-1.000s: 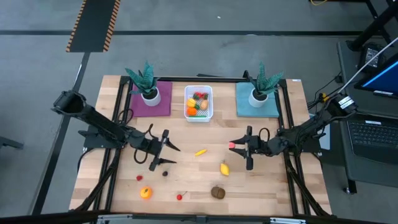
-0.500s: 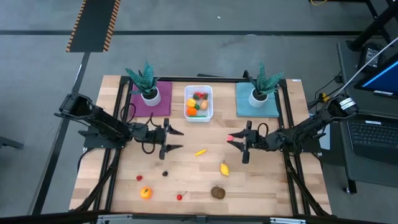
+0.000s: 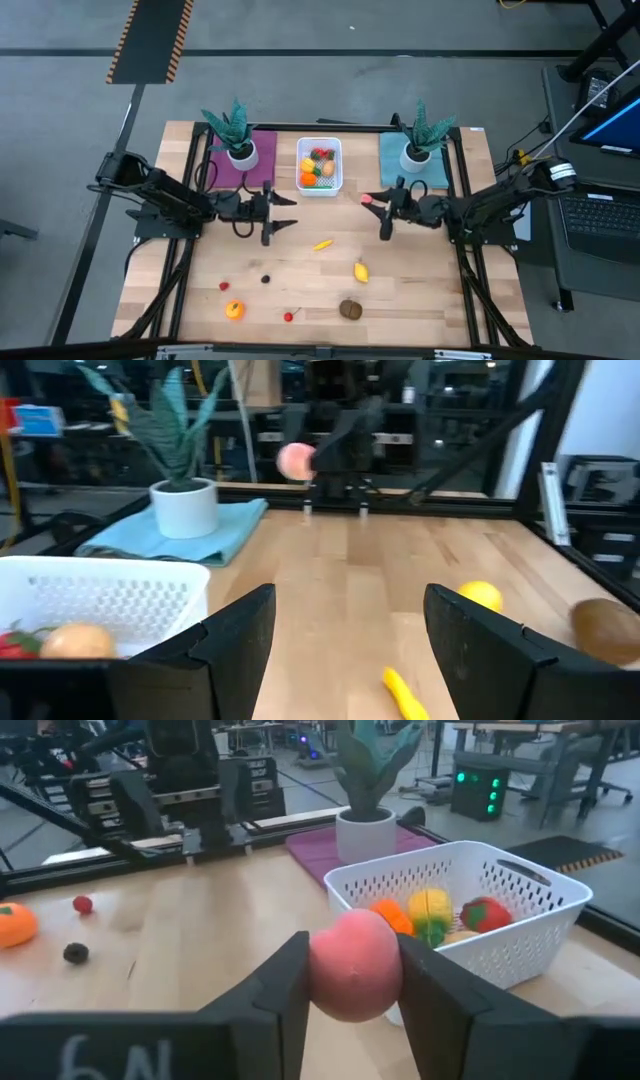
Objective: Pick and placing Produce into tupperware
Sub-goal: Put the pink peach into the white bin
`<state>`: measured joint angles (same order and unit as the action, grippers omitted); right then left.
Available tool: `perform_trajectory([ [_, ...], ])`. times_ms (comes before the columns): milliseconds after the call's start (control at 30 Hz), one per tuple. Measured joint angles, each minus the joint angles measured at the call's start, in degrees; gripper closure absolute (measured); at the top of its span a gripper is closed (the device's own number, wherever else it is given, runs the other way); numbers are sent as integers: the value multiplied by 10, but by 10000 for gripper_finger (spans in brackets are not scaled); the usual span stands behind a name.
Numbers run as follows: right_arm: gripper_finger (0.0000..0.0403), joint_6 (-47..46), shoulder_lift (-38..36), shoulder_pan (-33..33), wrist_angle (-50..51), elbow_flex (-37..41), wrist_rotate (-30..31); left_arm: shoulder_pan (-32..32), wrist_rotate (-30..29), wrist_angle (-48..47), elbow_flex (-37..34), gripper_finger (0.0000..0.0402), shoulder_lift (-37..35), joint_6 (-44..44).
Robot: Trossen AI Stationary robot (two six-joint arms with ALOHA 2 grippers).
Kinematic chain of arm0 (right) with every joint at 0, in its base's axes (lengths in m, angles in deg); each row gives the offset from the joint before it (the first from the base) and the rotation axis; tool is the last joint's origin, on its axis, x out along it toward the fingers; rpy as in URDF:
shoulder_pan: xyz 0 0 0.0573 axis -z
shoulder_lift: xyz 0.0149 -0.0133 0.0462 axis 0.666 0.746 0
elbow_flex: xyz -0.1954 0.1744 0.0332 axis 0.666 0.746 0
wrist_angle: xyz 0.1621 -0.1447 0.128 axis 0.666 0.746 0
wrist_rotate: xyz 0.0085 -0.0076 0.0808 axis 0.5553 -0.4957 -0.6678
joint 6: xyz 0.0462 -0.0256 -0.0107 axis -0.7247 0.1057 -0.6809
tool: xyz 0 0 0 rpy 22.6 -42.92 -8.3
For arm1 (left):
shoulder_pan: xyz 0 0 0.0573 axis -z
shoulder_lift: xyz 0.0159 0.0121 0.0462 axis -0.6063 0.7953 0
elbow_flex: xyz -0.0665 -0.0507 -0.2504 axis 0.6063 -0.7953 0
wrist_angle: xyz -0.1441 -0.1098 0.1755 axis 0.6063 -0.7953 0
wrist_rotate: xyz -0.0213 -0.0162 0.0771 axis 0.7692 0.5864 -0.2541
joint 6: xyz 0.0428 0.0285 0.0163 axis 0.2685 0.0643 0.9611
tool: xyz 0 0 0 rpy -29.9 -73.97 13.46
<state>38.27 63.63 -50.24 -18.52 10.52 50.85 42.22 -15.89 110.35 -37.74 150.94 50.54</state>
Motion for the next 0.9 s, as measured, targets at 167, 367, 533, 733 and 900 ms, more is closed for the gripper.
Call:
perform_trajectory([
  [167, 272, 1, 3, 33, 0, -10, -38, -17, 3, 0, 0, 154, 0, 0],
  [367, 272, 37, 56, 71, 0, -57, -55, -33, 4, -16, 0, 154, 0, 0],
  [533, 272, 47, 128, 130, -1, -104, -101, -33, 4, -23, 0, 154, 0, 0],
  [733, 272, 47, 197, 190, -2, -159, -164, -33, 4, -41, 0, 154, 0, -3],
  [900, 272, 63, 240, 213, -3, -213, -182, -33, 4, -56, 0, 154, 0, -6],
])
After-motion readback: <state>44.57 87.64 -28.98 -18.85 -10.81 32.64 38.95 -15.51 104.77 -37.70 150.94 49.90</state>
